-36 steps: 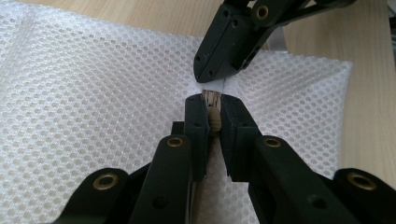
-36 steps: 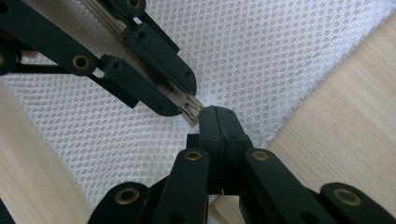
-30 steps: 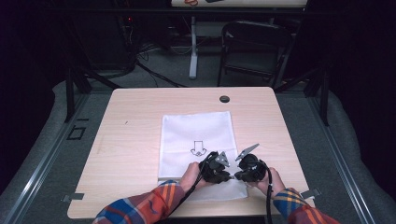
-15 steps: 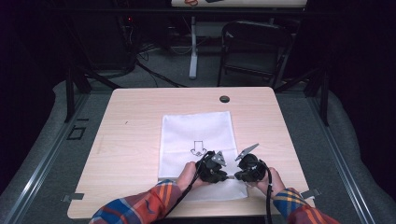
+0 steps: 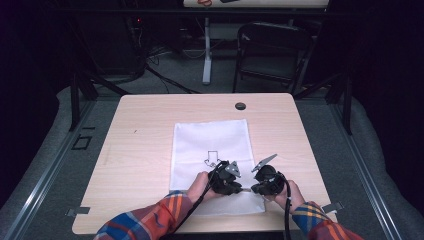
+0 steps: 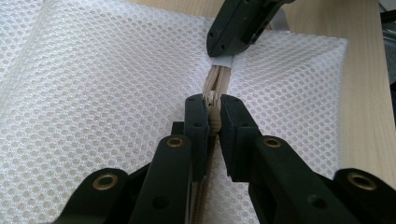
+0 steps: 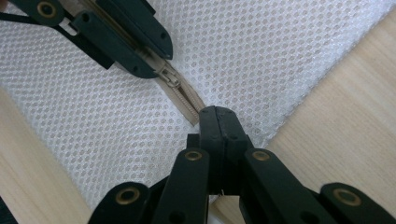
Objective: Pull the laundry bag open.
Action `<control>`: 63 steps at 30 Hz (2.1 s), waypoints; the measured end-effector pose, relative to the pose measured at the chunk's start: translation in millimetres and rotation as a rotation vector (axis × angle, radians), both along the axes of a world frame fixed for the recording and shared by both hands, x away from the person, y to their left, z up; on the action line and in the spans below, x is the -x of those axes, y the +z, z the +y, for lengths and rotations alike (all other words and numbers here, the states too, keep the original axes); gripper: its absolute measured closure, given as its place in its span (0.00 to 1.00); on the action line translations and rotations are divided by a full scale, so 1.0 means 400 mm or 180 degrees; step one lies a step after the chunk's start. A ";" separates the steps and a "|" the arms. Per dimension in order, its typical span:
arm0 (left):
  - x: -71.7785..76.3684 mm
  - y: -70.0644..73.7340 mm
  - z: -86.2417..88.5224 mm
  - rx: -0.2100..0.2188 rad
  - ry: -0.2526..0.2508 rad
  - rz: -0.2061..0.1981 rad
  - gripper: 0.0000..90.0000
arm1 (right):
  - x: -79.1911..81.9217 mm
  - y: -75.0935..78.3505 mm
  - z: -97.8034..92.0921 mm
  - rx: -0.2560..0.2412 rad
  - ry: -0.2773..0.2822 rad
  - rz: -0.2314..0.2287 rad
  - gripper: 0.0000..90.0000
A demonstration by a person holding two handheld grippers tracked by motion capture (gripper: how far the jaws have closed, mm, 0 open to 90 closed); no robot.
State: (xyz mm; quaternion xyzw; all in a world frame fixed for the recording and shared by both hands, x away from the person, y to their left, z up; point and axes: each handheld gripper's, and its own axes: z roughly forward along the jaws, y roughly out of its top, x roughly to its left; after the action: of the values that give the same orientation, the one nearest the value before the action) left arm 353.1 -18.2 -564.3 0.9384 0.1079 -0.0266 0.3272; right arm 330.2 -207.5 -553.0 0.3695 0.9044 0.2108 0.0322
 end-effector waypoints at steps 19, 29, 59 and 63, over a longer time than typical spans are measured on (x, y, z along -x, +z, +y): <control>0.005 0.006 0.019 -0.0011 -0.0028 0.0023 0.91 | 0.005 0.002 0.005 0.0053 0.0050 0.0008 1.00; 0.006 0.008 0.040 -0.0011 -0.0012 0.0027 0.91 | 0.003 0.001 0.005 0.0044 0.0049 0.0025 1.00; 0.007 0.018 0.089 -0.0030 0.0010 0.0030 0.91 | 0.004 0.000 0.006 0.0028 0.0039 0.0014 1.00; 0.007 0.017 0.096 -0.0011 0.0026 0.0048 0.91 | 0.003 0.002 0.006 0.0059 0.0075 0.0018 1.00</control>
State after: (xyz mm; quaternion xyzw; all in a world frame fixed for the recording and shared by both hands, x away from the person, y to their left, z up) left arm 350.4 20.3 -557.6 0.9383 0.1143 -0.0321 0.3248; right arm 329.1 -205.3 -552.3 0.3591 0.9107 0.2018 0.0306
